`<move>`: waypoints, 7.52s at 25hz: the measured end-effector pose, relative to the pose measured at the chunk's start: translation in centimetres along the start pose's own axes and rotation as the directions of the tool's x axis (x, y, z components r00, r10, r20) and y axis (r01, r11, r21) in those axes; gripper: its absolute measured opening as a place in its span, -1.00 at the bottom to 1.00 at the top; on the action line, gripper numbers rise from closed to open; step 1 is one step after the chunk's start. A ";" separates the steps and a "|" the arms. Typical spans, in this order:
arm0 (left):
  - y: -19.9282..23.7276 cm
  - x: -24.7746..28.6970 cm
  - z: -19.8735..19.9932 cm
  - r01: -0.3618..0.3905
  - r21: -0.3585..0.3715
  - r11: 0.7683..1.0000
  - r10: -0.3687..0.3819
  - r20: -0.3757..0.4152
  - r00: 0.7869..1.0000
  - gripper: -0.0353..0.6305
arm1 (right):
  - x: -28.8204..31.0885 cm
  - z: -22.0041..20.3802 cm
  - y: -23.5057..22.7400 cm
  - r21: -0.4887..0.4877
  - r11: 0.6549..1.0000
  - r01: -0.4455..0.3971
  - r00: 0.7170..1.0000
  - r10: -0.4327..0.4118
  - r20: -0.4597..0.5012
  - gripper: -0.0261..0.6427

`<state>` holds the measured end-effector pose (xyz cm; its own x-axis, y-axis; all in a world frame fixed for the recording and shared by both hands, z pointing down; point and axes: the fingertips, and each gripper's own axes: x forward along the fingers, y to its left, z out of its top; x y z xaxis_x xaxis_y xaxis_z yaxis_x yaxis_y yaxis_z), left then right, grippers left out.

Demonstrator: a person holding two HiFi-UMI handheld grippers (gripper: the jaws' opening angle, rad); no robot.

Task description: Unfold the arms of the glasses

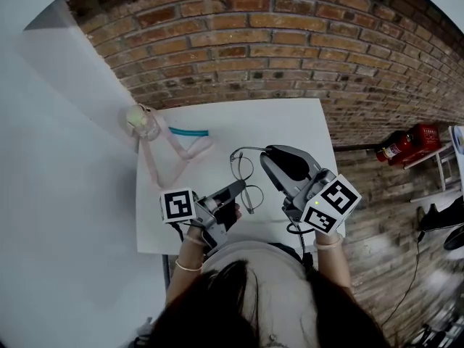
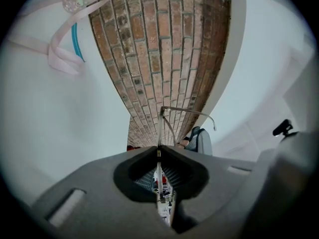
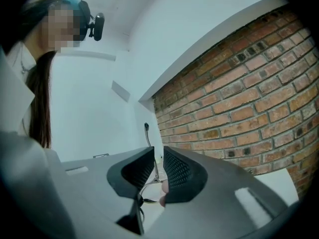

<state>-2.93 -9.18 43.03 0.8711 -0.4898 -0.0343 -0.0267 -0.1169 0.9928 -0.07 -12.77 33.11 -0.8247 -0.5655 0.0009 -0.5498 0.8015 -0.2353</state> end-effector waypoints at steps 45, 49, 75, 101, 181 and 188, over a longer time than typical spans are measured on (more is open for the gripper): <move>-1.2 0.6 -2.6 0.045 0.083 0.995 -0.033 -0.144 0.989 -0.82 | 1.6 -5.4 -1.1 0.097 0.993 -0.069 0.984 0.084 -0.157 -0.66; -1.1 0.5 -2.8 0.048 0.092 0.995 -0.033 -0.155 0.987 -0.82 | 1.6 -5.2 -0.9 0.123 0.989 -0.084 0.982 0.104 -0.160 -0.65; -1.4 0.7 -3.9 0.085 0.099 0.991 -0.062 -0.214 0.975 -0.82 | 0.7 -5.1 -0.2 0.279 0.937 -0.208 0.960 0.251 -0.126 -0.72; -0.2 0.5 -2.6 0.042 0.052 0.998 -0.034 -0.148 0.988 -0.82 | 0.4 -2.8 0.6 0.229 0.945 -0.234 0.965 0.255 -0.064 -0.78; 1.8 -0.8 1.4 -0.039 -0.003 0.999 0.039 0.040 0.998 -0.82 | -1.4 0.4 5.0 0.177 0.898 -0.404 0.913 0.407 0.018 -0.80; 2.1 -1.1 1.8 -0.049 -0.020 0.999 0.050 0.062 0.997 -0.82 | -1.7 0.5 5.4 0.173 0.890 -0.422 0.905 0.426 0.016 -0.81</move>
<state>-4.78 -10.42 44.92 0.8364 -0.5481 0.0084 -0.0594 -0.0755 0.9954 -1.56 -7.57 31.33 -0.9781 -0.1732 -0.1152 -0.1181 0.9184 -0.3775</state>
